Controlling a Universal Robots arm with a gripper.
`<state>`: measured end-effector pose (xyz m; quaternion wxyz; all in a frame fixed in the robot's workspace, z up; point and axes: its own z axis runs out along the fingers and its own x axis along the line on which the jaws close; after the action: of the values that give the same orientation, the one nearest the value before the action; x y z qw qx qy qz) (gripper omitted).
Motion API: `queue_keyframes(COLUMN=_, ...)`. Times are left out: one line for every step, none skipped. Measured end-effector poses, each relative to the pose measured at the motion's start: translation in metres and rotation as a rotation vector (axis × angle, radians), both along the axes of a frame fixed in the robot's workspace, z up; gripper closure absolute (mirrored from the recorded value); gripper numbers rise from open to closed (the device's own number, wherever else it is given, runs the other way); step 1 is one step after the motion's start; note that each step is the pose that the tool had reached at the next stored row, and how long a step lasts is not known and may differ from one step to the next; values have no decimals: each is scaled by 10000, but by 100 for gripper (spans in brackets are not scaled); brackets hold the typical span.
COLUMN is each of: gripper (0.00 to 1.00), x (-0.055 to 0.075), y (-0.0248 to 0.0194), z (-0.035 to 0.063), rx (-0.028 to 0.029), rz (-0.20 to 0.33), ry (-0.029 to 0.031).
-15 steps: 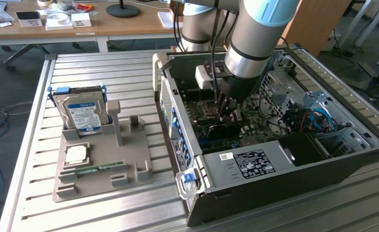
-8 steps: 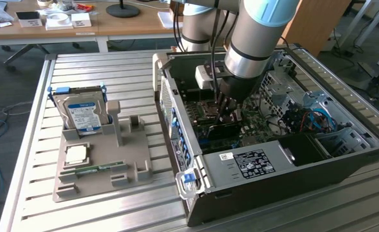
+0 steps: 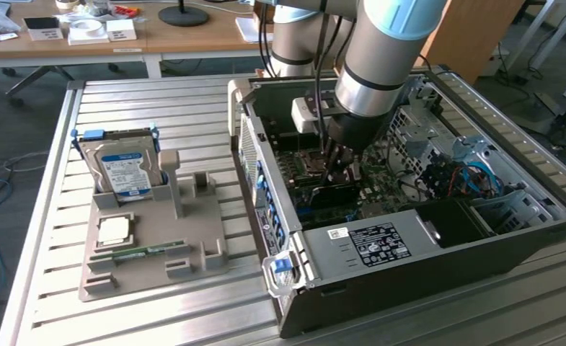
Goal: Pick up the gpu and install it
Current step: 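Press down on the gpu until it lock into place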
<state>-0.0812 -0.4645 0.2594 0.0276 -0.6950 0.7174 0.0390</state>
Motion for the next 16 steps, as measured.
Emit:
queue_keyframes(gripper=89, x=0, y=0, z=0, rx=1, rz=0, ry=1)
queue_keyframes(gripper=89, x=0, y=0, z=-1, rx=2, rz=0, ry=1)
queue_keyframes(gripper=89, x=0, y=0, z=-2, rx=4, rz=-1, ry=-1)
queue_keyframes(gripper=89, x=0, y=0, z=-2, rx=3, rz=-1, ry=-1)
queue_keyframes(gripper=89, x=-1, y=0, z=-2, rx=4, rz=-1, ry=0)
queue_keyframes(gripper=89, x=0, y=0, z=-2, rx=4, rz=-1, ry=-1)
queue_keyframes(gripper=89, x=0, y=0, z=-2, rx=4, rz=-1, ry=-1)
queue_keyframes(gripper=89, x=0, y=0, z=-2, rx=4, rz=-1, ry=-1)
queue_keyframes(gripper=89, x=-1, y=0, z=-2, rx=3, rz=-1, ry=0)
queue_keyframes(gripper=89, x=-1, y=0, z=-2, rx=2, rz=-1, ry=1)
queue_keyframes(gripper=89, x=-1, y=0, z=-2, rx=2, rz=-1, ry=0)
queue_keyframes(gripper=89, x=-1, y=0, z=-3, rx=3, rz=-1, ry=0)
queue_keyframes(gripper=89, x=0, y=0, z=-3, rx=3, rz=-1, ry=0)
queue_keyframes(gripper=89, x=-1, y=1, z=-1, rx=7, rz=-1, ry=-1)
queue_keyframes(gripper=89, x=0, y=1, z=3, rx=11, rz=-1, ry=-3)
queue_keyframes(gripper=89, x=0, y=2, z=10, rx=19, rz=-2, ry=-6)
